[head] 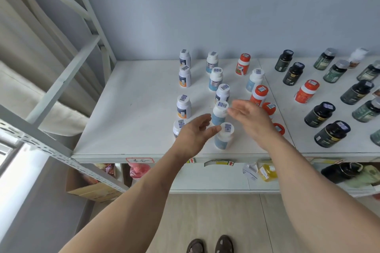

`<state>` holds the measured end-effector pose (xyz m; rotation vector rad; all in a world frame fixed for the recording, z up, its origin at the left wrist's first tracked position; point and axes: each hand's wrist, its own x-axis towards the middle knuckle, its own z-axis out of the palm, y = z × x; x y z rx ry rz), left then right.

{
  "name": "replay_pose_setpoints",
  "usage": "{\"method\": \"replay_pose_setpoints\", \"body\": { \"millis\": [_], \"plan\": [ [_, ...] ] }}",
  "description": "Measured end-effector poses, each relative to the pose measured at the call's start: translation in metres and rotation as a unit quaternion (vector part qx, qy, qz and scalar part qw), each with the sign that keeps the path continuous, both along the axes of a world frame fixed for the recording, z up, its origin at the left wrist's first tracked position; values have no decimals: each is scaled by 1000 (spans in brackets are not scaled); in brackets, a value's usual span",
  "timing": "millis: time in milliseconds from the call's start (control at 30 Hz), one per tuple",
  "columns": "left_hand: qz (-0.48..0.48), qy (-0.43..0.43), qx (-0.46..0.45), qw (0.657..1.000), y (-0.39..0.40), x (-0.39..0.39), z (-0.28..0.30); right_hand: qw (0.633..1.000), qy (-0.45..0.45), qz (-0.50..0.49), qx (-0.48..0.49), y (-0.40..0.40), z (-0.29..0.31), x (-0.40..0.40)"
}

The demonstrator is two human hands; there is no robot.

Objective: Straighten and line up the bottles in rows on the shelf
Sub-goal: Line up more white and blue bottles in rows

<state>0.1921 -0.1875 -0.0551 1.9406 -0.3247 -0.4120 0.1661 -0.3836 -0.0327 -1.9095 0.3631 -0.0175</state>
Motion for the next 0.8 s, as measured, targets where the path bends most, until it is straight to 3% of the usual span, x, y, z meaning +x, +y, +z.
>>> {"method": "replay_pose_setpoints", "body": {
  "millis": [233,400,533,800],
  "plan": [
    [58,16,30,998,-26,28,5,988,79,95,-90,-12,-16,50],
    [73,37,54,995,-40,44,1,984,70,123,-108,-18,-14,64],
    [31,46,82,995,-47,53,2,983,46,122,-129,-27,-6,75],
    [-30,114,-12,993,-52,73,14,986,25,101,-128,-36,17,93]
  ]
}}
